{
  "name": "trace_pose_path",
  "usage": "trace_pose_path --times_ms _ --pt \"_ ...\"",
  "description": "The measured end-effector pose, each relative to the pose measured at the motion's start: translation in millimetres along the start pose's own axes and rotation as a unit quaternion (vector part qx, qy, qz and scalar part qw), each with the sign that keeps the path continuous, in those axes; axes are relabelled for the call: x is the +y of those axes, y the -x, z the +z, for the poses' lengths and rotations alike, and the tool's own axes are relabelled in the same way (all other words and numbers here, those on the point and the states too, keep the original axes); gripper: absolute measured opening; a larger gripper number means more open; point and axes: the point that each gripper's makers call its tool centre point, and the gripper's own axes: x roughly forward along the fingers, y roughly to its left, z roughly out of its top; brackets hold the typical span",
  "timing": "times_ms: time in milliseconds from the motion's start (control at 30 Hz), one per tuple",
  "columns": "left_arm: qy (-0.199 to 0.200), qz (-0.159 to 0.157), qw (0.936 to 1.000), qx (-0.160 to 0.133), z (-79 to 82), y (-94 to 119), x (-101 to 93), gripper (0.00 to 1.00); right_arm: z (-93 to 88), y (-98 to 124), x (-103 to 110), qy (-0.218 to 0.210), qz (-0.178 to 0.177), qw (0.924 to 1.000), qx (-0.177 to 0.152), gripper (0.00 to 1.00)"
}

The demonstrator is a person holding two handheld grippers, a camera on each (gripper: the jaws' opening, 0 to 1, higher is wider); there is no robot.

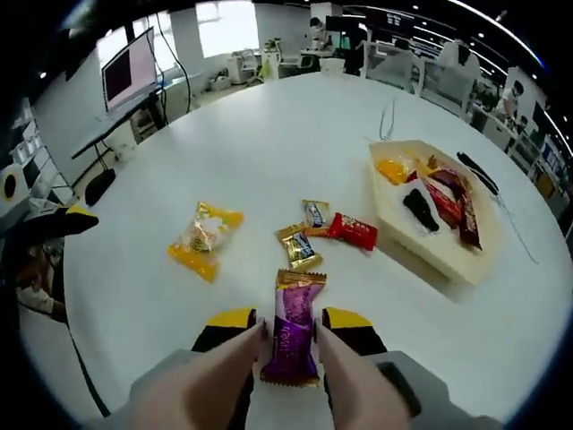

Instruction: Place the target food into the container with the food tongs after gripping and lifting it, then release it inside without dropping or visibly crushing the food.

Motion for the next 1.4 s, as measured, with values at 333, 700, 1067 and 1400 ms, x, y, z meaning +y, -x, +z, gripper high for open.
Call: trace_pose_path --times_ms 333,700,1067,1400 --pt "0.000 -0.005 1.0000 0.003 -0.2 -2.7 -2.1 0.97 0.7 1.3 -3.0 -0.042 -0.025 0.9987 -0.012 0.24" --pt "0.003 0.014 0.9999 0.005 -0.5 3.8 10.7 0.99 0.1 1.6 -3.1 -0.047 -0.008 0.9988 -0.008 0.20" --pt "-0.024 -0.004 0.9995 0.018 16.6 -13.8 4.6 0.98 0.9 5.0 -4.0 -0.053 0.021 0.9969 -0.055 0.20" --pt "-0.021 -0.008 0.9995 0.023 3.7 -11.9 -7.8 0.97 10.8 37.6 -7.3 -0.236 0.070 0.9597 -0.136 0.20"
